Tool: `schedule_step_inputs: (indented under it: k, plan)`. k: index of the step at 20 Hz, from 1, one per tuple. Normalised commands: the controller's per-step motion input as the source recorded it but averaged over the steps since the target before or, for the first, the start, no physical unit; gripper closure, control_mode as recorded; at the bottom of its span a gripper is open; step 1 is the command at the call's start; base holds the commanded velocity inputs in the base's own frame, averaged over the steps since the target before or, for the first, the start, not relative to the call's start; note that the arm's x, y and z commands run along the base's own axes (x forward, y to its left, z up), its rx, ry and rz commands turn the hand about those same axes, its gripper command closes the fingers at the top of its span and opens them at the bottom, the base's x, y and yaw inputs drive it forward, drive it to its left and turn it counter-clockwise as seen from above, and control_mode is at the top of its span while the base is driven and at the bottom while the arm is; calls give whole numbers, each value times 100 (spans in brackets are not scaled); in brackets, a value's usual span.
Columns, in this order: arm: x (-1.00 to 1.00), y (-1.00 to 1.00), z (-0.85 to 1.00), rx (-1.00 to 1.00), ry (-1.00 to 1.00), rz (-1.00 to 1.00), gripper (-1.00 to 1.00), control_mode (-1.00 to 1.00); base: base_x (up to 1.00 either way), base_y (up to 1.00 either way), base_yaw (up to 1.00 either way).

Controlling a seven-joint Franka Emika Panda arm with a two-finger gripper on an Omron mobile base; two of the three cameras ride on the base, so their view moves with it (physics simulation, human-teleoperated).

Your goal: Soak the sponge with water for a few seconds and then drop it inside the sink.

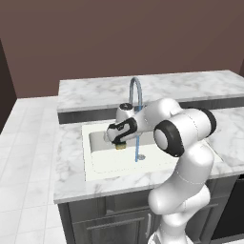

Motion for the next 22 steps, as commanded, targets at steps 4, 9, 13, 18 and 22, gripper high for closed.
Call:
schedule_step_inputs:
  k: [4,9,13,18,22]
  plan:
    - [0,3,-30,0,0,0,100,-100,0,0,0]
    - [0,11,-31,0,0,0,100,-100,0,0,0]
    - [1,11,-31,0,0,0,100,-100,0,0,0]
    - [3,6,-29,0,0,0,100,-100,0,0,0]
    - [4,1,-22,0,0,0,100,-100,0,0,0]
